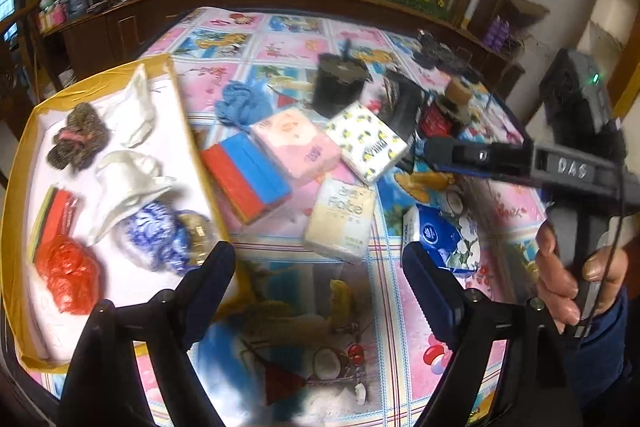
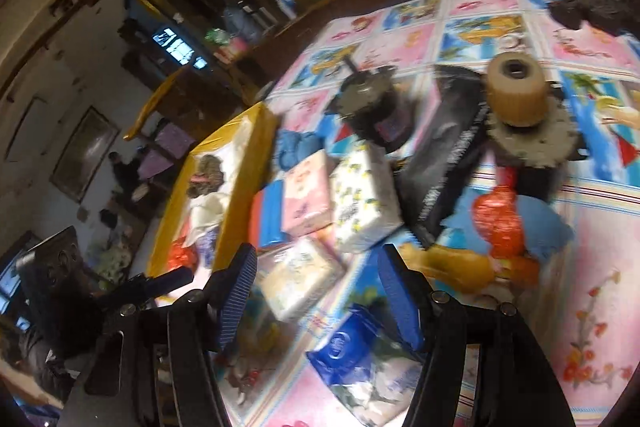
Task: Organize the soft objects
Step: 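Grasp the beige tissue pack with left tool while right tool grasps blue cotton-pad bag, then drop the beige pack into the tray while the right tool releases the cotton-pad bag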
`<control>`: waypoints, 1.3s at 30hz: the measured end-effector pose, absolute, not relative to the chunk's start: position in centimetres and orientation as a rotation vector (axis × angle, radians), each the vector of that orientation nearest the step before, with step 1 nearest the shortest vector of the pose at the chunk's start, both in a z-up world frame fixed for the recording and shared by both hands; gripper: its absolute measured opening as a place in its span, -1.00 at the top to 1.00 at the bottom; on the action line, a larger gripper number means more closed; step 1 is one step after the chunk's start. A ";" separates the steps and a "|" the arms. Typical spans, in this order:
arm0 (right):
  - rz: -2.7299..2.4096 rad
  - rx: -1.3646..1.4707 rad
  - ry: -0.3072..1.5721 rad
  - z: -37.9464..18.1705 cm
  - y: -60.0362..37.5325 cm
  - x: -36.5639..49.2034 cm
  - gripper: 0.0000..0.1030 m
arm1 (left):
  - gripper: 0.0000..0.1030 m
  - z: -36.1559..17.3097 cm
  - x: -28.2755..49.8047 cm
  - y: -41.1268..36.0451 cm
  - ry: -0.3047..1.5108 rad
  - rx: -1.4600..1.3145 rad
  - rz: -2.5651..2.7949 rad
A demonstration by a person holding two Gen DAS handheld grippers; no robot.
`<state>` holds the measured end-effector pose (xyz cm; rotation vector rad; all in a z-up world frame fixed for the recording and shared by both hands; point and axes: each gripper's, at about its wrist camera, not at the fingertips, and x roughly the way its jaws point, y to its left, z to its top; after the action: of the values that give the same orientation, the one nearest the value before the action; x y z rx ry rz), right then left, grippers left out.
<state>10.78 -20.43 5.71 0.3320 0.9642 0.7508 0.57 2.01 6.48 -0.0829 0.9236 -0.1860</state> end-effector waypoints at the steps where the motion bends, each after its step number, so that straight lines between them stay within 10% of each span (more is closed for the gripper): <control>1: 0.748 0.335 0.960 5.9 -20.8 10.8 -0.30 | -0.65 6.2 0.9 1.3 0.937 -0.057 -0.191; 10: 0.755 0.394 0.918 6.7 -23.3 9.6 -0.31 | -0.62 3.9 4.0 -1.4 0.991 0.061 -0.202; 15: 0.773 0.388 0.905 7.1 -23.5 9.1 -0.31 | -0.09 2.7 5.1 -1.9 1.025 0.071 -0.215; 39: 0.776 -0.297 0.960 3.9 -18.6 5.8 -0.43 | 0.09 1.5 4.6 -2.0 0.996 0.067 -0.202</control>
<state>5.75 -18.59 3.93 -0.2967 0.9604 0.7761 4.63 -1.97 1.47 0.0665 0.9961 -0.2022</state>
